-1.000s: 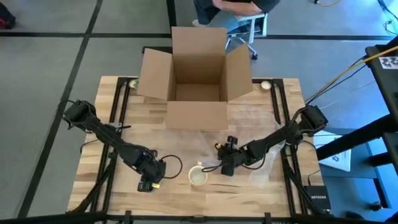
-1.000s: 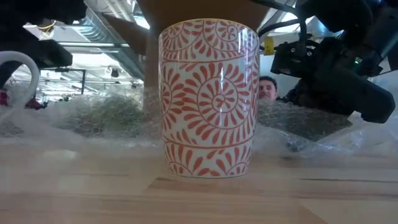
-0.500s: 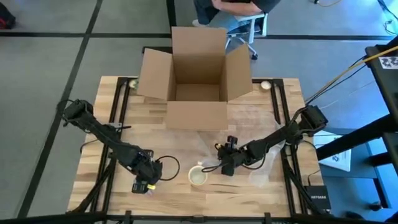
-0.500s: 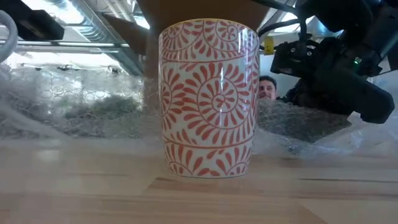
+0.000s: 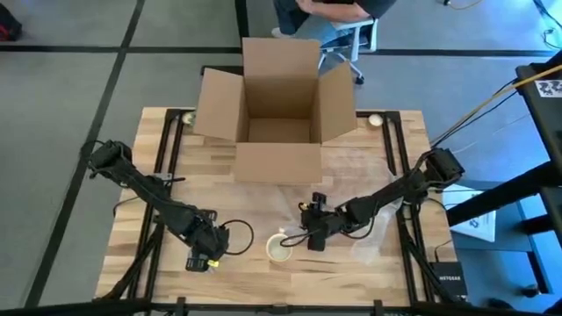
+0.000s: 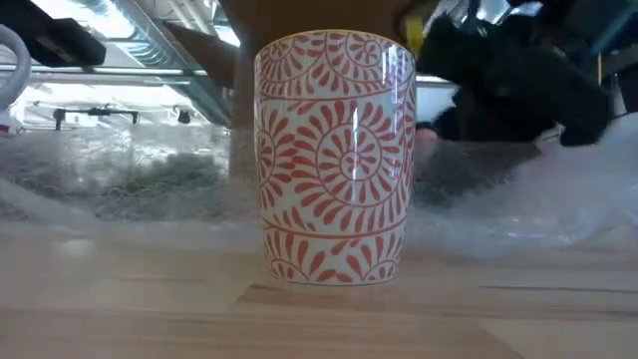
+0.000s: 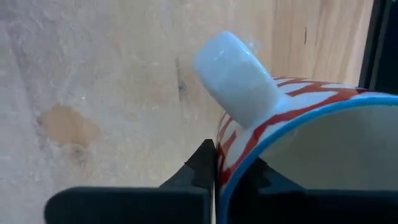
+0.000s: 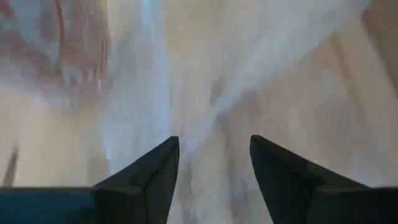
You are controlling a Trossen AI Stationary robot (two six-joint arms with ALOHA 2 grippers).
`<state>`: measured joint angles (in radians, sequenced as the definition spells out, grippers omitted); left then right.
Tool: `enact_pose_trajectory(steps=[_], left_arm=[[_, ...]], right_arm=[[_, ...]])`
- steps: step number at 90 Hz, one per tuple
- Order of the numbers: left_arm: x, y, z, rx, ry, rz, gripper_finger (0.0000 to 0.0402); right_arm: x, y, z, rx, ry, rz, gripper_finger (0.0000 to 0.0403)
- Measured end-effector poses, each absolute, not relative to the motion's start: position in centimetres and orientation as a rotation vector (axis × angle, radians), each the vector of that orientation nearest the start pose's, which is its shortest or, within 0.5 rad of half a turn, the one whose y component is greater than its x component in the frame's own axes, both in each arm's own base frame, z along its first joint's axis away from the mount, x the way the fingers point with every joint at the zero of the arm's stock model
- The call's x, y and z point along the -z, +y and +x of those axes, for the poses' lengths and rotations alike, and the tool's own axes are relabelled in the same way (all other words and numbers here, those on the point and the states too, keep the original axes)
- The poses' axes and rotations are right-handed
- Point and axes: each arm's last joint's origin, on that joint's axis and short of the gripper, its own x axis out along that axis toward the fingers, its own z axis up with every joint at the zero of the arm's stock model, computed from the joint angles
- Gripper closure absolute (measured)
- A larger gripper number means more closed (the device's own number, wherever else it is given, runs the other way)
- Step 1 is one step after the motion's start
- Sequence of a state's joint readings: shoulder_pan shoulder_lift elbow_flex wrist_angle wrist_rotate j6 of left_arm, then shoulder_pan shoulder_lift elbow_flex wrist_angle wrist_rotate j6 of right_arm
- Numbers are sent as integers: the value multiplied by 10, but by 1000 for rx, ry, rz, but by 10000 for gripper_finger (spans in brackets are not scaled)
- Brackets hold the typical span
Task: Wrap mug
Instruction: Put the red mug on the bubble wrap
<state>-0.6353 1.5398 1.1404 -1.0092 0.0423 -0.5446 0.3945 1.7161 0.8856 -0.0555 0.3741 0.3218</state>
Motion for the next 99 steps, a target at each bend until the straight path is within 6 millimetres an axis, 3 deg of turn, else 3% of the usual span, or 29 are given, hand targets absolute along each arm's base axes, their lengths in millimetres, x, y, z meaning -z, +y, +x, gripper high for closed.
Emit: enact_pose_trajectory(steps=[14,24,40,50,84,99], left_arm=[[-232,-165,222,163,1443,-7,399],[-232,-165,222,158,1442,-5,400],[-232,-168,219,154,1452,-14,400],[-236,-173,212,188,1477,-54,400],[-298,-153,170,159,1214,-187,400],[-315,-134,166,32,1023,-163,400]], right_arm=[[-145,97,320,114,793,0,217],[-128,85,325,94,867,31,217],[-99,85,328,61,966,61,217],[-96,88,326,80,981,74,217],[-96,90,322,90,1010,71,217],[-96,90,322,93,998,79,217]])
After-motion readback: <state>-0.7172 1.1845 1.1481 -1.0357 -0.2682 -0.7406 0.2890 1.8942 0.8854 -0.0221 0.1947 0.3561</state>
